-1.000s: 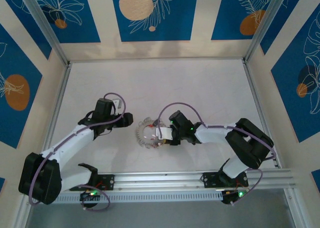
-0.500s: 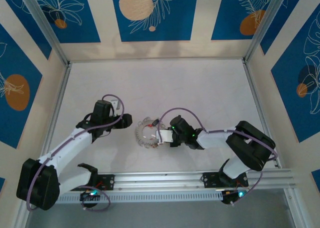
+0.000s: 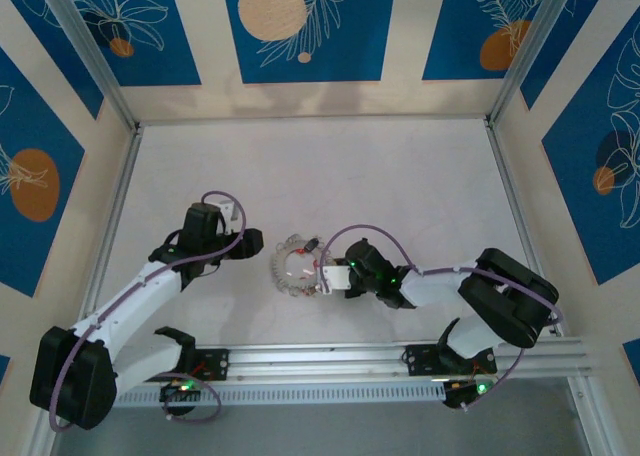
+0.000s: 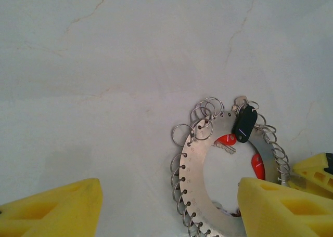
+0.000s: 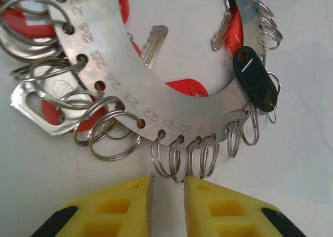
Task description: Put the keys on the keyring
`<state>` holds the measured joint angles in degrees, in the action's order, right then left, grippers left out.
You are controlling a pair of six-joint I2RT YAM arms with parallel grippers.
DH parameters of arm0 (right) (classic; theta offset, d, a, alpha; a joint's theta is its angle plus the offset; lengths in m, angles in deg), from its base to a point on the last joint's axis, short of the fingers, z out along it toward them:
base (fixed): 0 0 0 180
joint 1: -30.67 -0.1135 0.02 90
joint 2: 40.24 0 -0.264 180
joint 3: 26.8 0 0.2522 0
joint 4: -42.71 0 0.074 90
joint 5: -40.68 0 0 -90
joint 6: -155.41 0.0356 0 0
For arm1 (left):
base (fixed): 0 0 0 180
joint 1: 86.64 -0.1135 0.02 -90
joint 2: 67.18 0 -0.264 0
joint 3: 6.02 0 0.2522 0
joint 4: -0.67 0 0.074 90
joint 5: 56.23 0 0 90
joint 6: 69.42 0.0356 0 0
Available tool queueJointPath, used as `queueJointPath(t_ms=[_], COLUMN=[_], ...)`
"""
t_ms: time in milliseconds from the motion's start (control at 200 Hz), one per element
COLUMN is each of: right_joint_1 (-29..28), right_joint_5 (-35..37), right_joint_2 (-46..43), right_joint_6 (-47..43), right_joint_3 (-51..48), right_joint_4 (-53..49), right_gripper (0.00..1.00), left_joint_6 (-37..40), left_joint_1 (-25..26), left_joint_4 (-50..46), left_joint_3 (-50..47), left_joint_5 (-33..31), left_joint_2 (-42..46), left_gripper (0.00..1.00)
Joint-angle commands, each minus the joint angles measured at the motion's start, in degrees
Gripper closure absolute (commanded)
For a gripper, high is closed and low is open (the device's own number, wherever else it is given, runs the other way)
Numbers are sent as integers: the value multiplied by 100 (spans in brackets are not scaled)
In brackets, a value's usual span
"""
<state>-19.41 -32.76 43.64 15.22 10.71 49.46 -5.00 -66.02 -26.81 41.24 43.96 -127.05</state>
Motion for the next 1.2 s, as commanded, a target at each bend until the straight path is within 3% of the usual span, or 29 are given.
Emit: queueJointPath(t_ms=[0, 295, 465, 865, 1070, 1195], right_joint_1=[-95, -176, -162, -85, -18, 53], right_joint_5=[-183, -215, -203, -91, -145, -487], right_joint_2=[-20, 167, 324, 471, 458, 168], right_joint_6=[-247, -523, -625, -666, -509, -302], right_joint_3=[-93, -204, -148, -142, -193, -246], right_joint_4=[225, 650, 816, 1025, 1341, 1464], right_gripper=[76, 77, 83, 78, 93, 99], left_joint_6=[58, 81, 67, 124, 247, 459], left_joint_1=[-56, -50, -57, -58, -52, 43], left_joint_4=[111, 108, 205, 130, 186, 696], left_joint_3=[-71, -93, -161, -83, -54, -255], left_joint_5=[17, 44, 70, 114, 268, 666], left_joint_2=[86, 156, 162, 125, 116, 176], left_gripper=[31, 30, 30, 30, 30, 30])
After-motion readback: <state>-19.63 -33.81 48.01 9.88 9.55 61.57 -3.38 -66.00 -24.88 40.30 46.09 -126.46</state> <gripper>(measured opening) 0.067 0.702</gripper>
